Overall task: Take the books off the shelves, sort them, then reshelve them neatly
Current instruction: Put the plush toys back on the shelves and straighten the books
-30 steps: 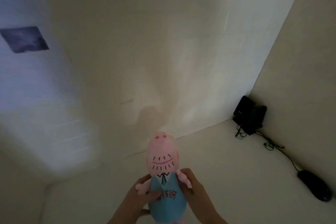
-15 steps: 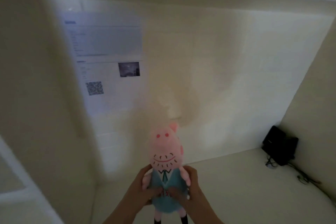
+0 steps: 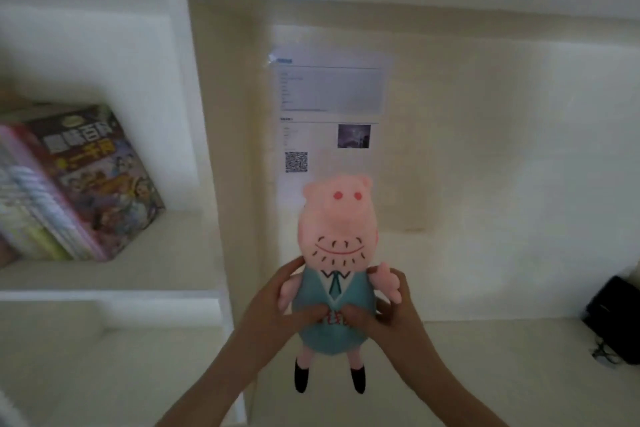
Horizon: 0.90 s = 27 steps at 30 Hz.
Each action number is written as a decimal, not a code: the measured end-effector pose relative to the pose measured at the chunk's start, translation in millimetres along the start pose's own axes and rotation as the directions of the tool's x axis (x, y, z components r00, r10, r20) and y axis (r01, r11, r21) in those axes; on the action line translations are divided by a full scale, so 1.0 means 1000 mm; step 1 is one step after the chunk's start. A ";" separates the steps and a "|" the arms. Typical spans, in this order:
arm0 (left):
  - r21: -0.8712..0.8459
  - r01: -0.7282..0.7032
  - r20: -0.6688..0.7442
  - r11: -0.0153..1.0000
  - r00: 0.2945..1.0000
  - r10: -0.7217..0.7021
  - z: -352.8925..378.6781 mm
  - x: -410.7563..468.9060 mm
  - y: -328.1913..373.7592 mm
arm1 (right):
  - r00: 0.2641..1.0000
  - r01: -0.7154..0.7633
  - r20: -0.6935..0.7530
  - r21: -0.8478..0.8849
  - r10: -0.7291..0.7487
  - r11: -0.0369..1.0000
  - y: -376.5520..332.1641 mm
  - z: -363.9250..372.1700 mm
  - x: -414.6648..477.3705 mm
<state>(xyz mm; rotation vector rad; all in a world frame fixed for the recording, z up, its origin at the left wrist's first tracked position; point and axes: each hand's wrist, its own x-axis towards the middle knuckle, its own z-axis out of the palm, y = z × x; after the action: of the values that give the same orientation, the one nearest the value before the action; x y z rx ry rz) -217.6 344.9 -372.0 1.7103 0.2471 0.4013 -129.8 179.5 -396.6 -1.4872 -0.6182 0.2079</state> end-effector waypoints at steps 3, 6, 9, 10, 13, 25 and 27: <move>0.041 -0.074 -0.023 0.996 0.997 0.075 -0.031 -0.022 0.021 | 0.996 0.056 0.067 0.009 -0.056 0.998 -0.029 0.025 0.000; 0.105 -0.127 -0.085 0.986 0.987 0.136 -0.063 -0.050 0.038 | 0.983 0.102 0.152 0.014 -0.102 0.995 -0.053 0.055 -0.006; 0.204 -0.158 -0.170 0.966 0.966 0.194 -0.098 -0.075 0.051 | 0.975 0.122 0.180 0.068 -0.132 0.990 -0.064 0.091 -0.012; 0.214 -0.159 -0.201 0.964 0.958 0.203 -0.108 -0.083 0.052 | 0.972 0.126 0.188 0.092 -0.141 0.988 -0.067 0.104 -0.015; 0.234 -0.163 -0.265 0.958 0.938 0.225 -0.134 -0.102 0.056 | 0.955 0.165 0.225 0.139 -0.193 0.976 -0.074 0.138 -0.019; 0.172 -0.096 -0.430 0.980 0.888 0.163 -0.210 -0.023 0.054 | 0.979 0.166 0.088 0.182 -0.184 0.969 -0.076 0.254 0.043; 0.198 -0.076 -0.433 0.977 0.888 0.157 -0.209 0.000 0.047 | 0.984 0.178 0.011 0.102 -0.180 0.979 -0.070 0.260 0.055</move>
<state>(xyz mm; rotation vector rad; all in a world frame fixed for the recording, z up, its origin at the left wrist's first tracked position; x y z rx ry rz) -303.5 526.3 -296.2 1.7940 0.5288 0.8900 -231.6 424.4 -324.3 -1.3258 -0.7436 0.1130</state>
